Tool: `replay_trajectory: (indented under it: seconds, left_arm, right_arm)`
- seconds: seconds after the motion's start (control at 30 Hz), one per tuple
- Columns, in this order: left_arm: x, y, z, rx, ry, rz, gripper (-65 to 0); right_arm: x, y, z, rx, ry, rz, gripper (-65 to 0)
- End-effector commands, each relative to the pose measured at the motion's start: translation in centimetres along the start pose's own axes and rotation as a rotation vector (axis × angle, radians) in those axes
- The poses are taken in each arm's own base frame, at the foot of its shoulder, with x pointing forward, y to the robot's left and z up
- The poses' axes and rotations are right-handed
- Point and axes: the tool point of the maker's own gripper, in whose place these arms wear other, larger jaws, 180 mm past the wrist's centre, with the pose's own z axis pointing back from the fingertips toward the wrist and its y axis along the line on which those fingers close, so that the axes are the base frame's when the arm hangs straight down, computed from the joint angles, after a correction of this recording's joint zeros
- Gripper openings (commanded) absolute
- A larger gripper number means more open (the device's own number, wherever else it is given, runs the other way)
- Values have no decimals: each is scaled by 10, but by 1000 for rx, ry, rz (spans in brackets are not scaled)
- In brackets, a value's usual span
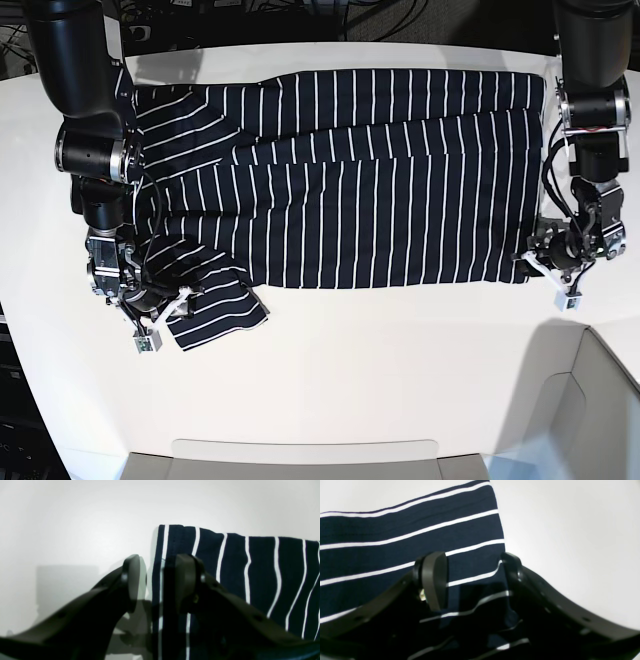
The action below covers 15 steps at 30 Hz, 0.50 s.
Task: Fold the T-shirt properly
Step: 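Lower the left gripper to the opposite hem corner and grasp, then lift the hem with both grippers and fold it toward the collar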
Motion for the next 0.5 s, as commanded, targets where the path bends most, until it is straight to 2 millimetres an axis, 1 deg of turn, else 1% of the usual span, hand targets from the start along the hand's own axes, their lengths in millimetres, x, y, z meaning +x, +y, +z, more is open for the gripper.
replay_trajectory:
  seconds: [0.0,0.03,0.07,0.17,0.2,0.27,0.33,0.37,0.4,0.47]
  left_arm:
    - [5,1,5,-8,12,-23,-411]
    - [2,0,4,-19,16,-30,-413]
    - [-5,-1,3,-26,28,-35,-421]
    - [-20,-1,1,-30,54,-36,-470]
    - [-25,-1,0,-31,61,-34,-494]
    - [-33,-8,-5,-43,68,-29,-553]
    - [-35,-10,-7,-41,71,-22,-627]
    - [-35,-10,-7,-41,71,-21,-650]
    - [-35,-10,-7,-41,71,-19,-650]
    - [-36,-10,-7,-41,80,-22,-650]
  right_arm:
    - [9,-2,1,-4,10,15,-318]
    - [10,-2,1,-5,9,15,-318]
    - [10,-1,1,-3,8,15,-318]
    - [13,9,-2,12,5,20,-319]
    - [14,9,-1,13,5,24,-320]
    - [20,9,-1,15,-4,26,-349]
    - [22,10,-1,16,-8,26,-412]
    - [24,11,-1,17,-11,27,-455]
    - [32,12,-1,18,-23,29,-508]
    - [39,17,-2,25,-39,25,-609]
